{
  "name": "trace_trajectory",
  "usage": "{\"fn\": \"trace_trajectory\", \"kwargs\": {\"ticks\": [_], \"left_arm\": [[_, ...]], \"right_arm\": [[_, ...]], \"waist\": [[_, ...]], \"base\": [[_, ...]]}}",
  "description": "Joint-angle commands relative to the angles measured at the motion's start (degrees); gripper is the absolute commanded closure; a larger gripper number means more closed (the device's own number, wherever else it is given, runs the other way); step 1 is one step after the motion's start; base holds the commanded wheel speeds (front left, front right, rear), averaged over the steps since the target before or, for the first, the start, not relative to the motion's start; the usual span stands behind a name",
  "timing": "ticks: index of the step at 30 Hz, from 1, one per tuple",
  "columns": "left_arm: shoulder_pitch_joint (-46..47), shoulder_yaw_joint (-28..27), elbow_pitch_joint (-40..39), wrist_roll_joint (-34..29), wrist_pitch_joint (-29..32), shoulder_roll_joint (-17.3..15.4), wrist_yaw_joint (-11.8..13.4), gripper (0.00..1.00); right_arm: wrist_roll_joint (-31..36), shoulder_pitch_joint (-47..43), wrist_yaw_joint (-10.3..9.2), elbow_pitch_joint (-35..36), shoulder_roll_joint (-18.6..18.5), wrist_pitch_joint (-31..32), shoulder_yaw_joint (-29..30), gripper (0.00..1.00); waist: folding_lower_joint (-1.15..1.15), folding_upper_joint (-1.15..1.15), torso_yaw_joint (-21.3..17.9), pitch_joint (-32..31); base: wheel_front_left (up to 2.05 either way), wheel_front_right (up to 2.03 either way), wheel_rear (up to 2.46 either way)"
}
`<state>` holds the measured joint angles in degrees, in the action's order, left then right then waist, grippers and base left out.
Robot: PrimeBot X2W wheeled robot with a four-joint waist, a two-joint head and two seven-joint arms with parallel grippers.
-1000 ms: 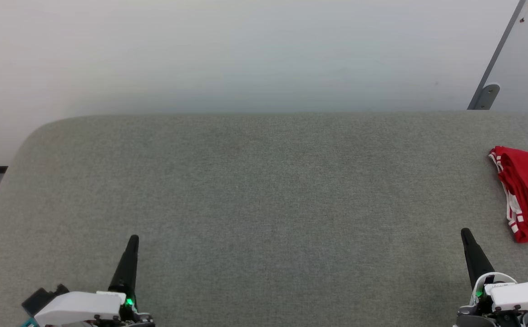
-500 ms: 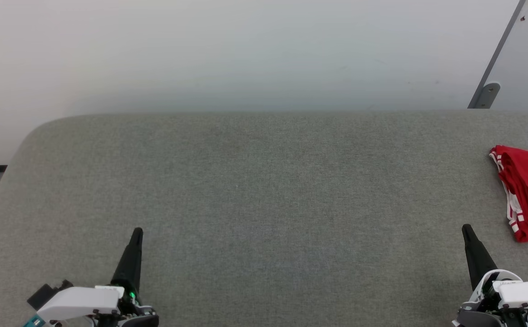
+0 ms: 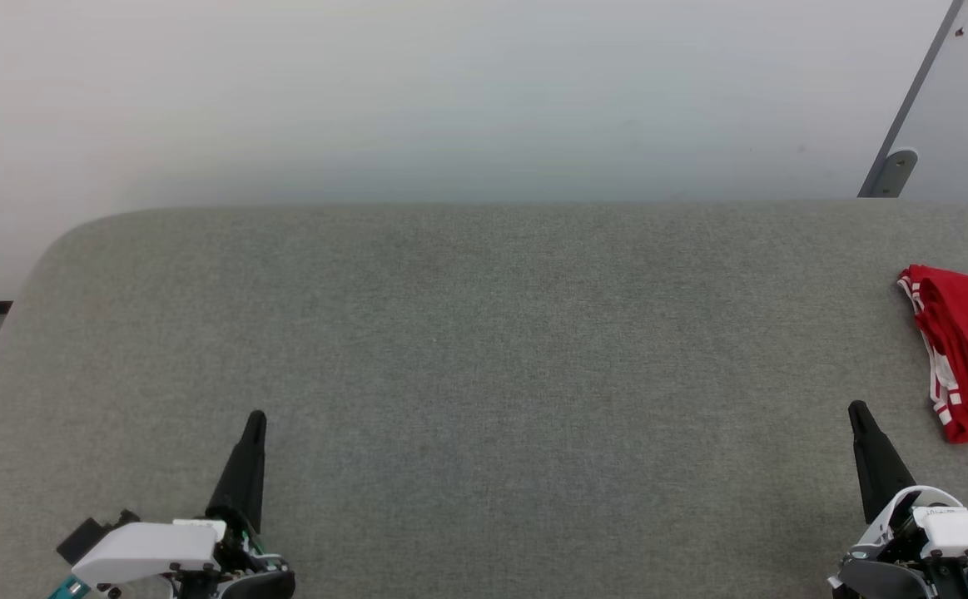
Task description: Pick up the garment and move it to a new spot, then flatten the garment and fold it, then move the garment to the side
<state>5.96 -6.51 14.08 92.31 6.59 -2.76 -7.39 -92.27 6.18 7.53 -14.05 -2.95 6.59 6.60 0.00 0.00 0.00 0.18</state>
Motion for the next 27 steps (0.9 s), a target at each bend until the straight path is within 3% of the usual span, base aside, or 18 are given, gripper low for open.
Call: {"fn": "trace_trajectory", "kwargs": {"ticks": [1,27], "left_arm": [[0.61,-0.14,-0.1,0.15,0.14,-0.02,-0.18,1.0],[0.6,-0.14,-0.11,0.18,0.13,-0.02,-0.18,1.0]], "right_arm": [[-0.25,0.11,-0.08,0.14,0.22,0.13,0.0,1.0],[-0.26,0.1,-0.08,0.14,0.21,0.11,-0.01,1.0]], "waist": [[0.0,0.0,0.0,0.0],[0.0,0.0,0.0,0.0]], "base": [[0.0,0.0,0.0],[0.0,0.0,0.0]]}}
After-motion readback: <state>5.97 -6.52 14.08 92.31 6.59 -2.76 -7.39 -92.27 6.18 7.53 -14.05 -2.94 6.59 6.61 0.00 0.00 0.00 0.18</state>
